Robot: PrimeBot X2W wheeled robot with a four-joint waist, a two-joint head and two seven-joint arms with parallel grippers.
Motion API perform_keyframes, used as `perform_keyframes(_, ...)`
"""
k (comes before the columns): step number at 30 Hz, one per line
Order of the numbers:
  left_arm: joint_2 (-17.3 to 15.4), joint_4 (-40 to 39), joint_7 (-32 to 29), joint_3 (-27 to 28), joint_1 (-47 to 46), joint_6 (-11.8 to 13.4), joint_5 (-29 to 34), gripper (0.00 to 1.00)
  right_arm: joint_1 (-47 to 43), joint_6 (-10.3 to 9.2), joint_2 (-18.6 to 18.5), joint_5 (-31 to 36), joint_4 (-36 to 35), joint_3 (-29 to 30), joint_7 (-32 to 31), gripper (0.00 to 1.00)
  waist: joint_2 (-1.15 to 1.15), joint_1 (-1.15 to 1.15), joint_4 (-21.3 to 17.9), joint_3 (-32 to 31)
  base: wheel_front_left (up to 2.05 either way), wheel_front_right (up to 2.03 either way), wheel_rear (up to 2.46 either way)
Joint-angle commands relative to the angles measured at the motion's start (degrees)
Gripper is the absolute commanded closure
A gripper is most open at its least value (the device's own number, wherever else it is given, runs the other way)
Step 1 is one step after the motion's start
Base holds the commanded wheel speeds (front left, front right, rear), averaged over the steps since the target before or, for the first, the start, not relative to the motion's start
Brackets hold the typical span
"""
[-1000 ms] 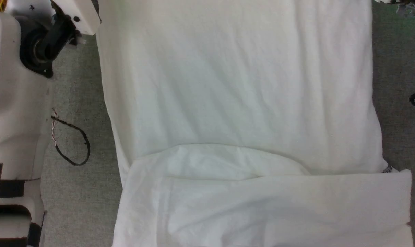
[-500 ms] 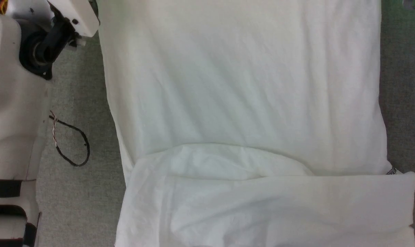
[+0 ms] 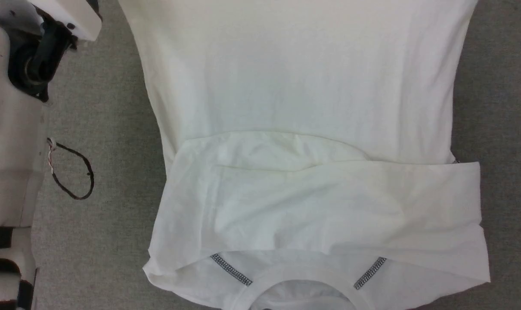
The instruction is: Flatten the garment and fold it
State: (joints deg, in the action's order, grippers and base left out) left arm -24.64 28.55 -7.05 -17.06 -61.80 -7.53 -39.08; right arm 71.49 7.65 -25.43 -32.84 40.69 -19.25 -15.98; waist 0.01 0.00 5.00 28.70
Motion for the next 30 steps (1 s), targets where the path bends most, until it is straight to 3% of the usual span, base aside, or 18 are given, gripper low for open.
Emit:
perform_keyframes(1,-0.88,-0.05,1.39,0.55,0.43,0.24,0.57,1.00,-2.41,-0.16,-1.18,-0.19,-1.07,-0.02,2.19,1.00,-0.01,0.00,-2.31,-4.20,0.00,0.00,0.00)
perform_keyframes(8,-1.76,-4.95,5.20,0.85,10.95,2.42,0.98,1.00,-14.28,-0.16,-2.67,-0.79,-9.05,-1.47,7.29,1.00,-0.01,0.00,-3.20,-10.30,0.00,0.00,0.00)
perform_keyframes(15,-3.32,-17.33,5.18,2.16,34.24,8.99,-0.92,1.00,-34.80,-0.16,-2.93,-1.69,-20.09,-1.64,7.01,1.00,-0.01,0.00,-3.66,-16.29,0.00,0.00,0.00)
perform_keyframes(23,-4.92,-29.98,3.48,2.34,54.65,14.58,-2.27,1.00,-53.95,-0.16,-1.06,-0.56,-30.15,6.36,4.19,1.00,-0.01,0.00,-3.33,-19.70,0.00,0.00,0.00)
perform_keyframes(30,-5.48,-36.13,0.53,1.49,67.20,17.85,-4.30,1.00,-68.87,-0.16,4.48,2.31,-38.77,14.95,0.08,1.00,-0.01,0.00,-3.85,-21.95,0.00,0.00,0.00)
